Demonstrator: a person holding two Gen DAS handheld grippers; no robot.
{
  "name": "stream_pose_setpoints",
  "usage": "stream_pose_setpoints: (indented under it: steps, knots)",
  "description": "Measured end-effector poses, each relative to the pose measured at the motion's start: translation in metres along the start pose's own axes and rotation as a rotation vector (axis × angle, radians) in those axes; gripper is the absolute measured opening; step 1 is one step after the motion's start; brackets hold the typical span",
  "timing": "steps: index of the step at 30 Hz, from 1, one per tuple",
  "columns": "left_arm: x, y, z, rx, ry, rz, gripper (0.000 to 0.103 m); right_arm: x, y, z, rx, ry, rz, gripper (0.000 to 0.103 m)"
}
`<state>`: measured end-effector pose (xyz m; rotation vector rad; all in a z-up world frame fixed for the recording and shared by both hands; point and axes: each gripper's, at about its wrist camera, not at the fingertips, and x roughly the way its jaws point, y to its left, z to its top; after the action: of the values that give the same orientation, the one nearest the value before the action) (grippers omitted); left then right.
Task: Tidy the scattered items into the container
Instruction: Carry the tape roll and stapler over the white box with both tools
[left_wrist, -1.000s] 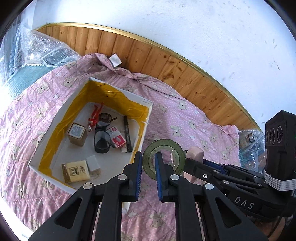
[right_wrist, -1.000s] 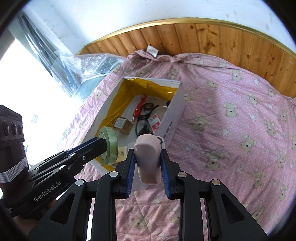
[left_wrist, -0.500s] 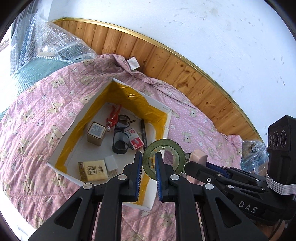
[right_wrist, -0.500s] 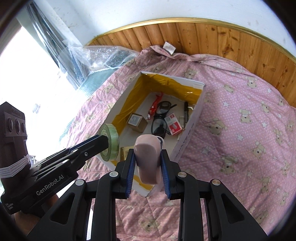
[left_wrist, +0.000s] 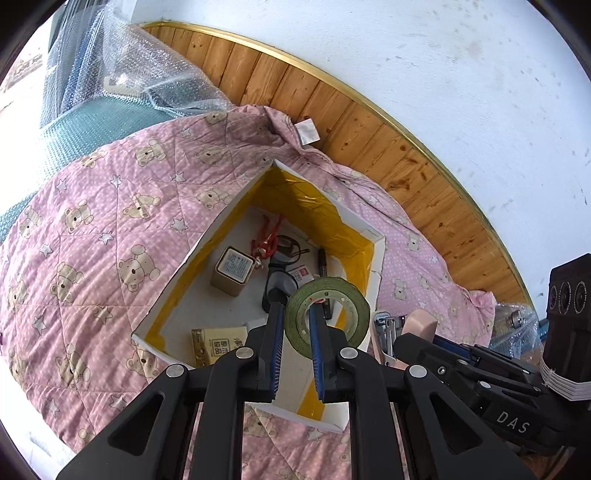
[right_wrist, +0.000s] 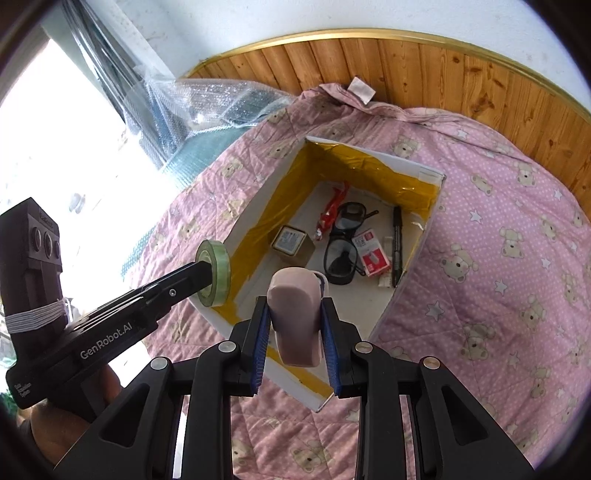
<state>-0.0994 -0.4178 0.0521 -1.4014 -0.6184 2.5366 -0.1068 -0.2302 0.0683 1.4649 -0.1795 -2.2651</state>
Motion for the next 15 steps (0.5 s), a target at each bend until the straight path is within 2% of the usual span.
stream_pose_setpoints:
  steps: [7, 13, 14, 15]
  knots:
    - [0.019, 0.004, 0.004, -0.007, 0.041, -0.002, 0.015, 0.013, -0.005, 0.007, 0.006, 0.018, 0.0, 0.028]
    - [0.04, 0.013, -0.001, -0.065, 0.114, 0.0, 0.015, 0.023, -0.014, 0.018, 0.025, 0.019, -0.003, 0.03]
    - [0.043, 0.014, -0.002, -0.074, 0.125, 0.002, 0.016, 0.024, -0.017, 0.019, 0.035, 0.019, 0.0, 0.032]
    - [0.046, 0.016, -0.003, -0.083, 0.136, 0.005, 0.022, 0.026, -0.02, 0.021, 0.049, 0.017, 0.004, 0.032]
